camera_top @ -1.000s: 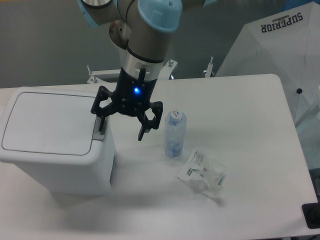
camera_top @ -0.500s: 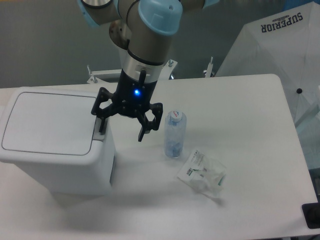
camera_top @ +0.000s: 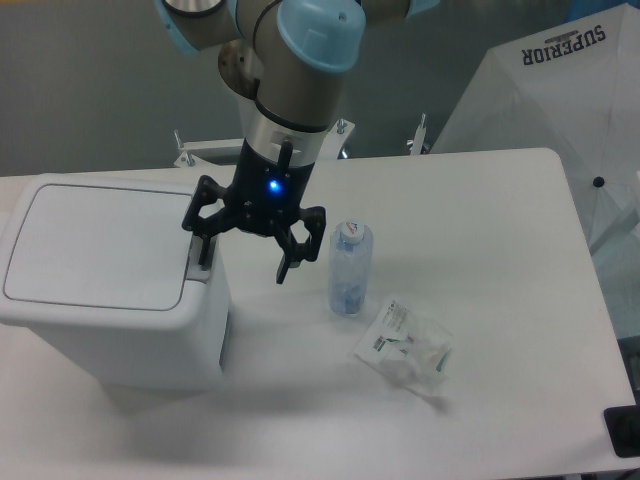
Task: Open the trash can
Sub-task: 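Press the gripper finger down on the grey lid button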
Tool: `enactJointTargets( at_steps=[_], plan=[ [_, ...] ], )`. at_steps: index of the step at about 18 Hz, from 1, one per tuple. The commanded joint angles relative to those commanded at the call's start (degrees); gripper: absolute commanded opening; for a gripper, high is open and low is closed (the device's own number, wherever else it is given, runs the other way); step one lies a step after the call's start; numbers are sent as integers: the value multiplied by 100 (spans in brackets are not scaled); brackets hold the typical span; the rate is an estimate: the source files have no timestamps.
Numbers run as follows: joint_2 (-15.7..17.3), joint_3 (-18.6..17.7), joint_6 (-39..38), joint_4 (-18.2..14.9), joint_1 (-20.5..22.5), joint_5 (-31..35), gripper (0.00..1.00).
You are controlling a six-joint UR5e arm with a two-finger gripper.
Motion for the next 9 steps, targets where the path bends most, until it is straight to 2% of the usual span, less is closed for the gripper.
enactJointTargets(
  at_steps=[9],
  plan=[
    [-18, -9, 0, 53, 0, 0, 100]
  ],
)
